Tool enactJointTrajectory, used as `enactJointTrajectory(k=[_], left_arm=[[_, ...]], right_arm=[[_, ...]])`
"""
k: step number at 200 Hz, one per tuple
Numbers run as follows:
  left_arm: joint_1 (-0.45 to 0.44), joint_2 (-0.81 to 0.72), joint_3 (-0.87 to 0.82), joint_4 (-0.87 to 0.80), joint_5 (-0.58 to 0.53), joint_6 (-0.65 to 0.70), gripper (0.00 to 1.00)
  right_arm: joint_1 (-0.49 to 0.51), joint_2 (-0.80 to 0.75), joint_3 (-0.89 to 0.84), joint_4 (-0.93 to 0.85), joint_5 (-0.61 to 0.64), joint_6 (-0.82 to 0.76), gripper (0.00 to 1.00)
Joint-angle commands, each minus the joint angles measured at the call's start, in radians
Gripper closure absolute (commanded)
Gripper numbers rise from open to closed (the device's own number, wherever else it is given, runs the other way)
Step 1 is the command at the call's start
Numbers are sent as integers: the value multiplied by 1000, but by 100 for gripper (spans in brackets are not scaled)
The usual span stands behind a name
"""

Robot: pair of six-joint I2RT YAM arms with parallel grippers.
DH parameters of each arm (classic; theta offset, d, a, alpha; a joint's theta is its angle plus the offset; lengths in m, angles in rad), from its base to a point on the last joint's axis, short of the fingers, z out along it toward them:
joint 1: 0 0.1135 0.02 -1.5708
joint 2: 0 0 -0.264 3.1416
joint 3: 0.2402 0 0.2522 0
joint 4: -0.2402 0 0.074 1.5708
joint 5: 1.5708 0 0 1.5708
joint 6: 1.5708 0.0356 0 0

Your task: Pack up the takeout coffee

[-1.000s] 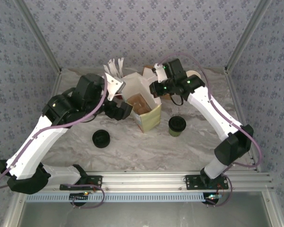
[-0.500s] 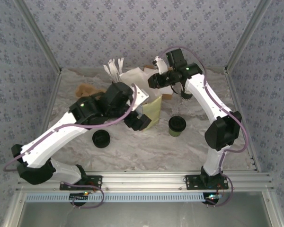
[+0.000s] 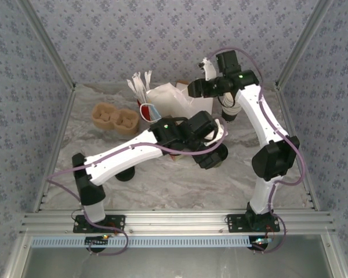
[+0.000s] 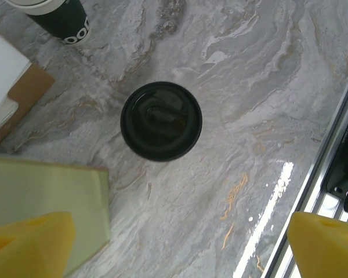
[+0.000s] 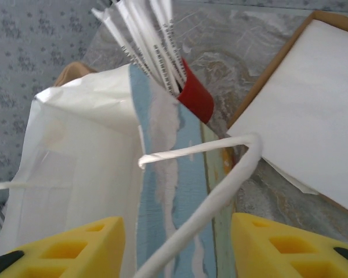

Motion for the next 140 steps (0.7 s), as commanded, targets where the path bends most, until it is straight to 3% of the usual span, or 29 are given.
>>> enactJointTrajectory(k=[1, 140], left_arm=[[-2, 43, 77, -21, -6, 12, 6], [26, 361, 360, -164, 45, 2, 6]], right_arm=[[-37, -76, 8, -34, -13, 43, 45], [-273, -460, -283, 24, -41, 122, 41]])
